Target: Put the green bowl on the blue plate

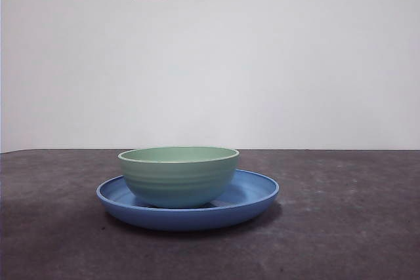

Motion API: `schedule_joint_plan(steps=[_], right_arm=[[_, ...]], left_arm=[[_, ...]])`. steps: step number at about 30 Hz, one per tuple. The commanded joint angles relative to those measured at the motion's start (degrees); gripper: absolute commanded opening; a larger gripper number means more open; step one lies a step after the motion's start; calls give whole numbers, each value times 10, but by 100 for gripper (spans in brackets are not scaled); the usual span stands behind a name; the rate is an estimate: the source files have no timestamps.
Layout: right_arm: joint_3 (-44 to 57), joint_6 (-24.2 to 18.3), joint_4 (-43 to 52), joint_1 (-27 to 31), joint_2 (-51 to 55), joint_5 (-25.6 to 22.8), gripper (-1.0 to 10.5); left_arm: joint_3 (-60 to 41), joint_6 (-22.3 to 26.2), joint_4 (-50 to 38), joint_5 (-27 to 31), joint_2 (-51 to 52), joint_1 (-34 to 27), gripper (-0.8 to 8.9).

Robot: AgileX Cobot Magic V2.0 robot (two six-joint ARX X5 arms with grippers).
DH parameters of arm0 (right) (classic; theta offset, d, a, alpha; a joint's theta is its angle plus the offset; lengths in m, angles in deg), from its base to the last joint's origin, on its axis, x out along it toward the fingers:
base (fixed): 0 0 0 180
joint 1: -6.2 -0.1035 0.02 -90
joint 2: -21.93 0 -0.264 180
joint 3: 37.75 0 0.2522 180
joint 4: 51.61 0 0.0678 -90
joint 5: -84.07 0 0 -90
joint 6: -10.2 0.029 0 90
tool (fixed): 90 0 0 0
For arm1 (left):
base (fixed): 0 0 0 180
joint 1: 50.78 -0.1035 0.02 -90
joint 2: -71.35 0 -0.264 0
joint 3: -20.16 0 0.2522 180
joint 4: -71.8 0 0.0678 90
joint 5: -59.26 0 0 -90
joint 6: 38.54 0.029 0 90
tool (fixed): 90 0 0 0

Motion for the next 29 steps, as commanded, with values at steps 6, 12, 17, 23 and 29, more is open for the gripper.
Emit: schedule_joint_plan(steps=[6, 12, 17, 23, 29], right_arm=[[-10, -7, 4, -3, -4, 2, 17], [-10, -7, 4, -3, -4, 2, 17], [-10, -7, 5, -3, -4, 2, 17], [-10, -7, 9, -3, -4, 2, 17], [-10, -7, 9, -3, -4, 2, 17]], left_arm=[[7, 26, -11, 0, -2, 3, 6], [7, 26, -7, 0, -2, 3, 6], [7, 26, -7, 0, -2, 3, 6], [7, 27, -6, 1, -2, -4, 6], [4, 45, -15, -1, 1, -89, 6]])
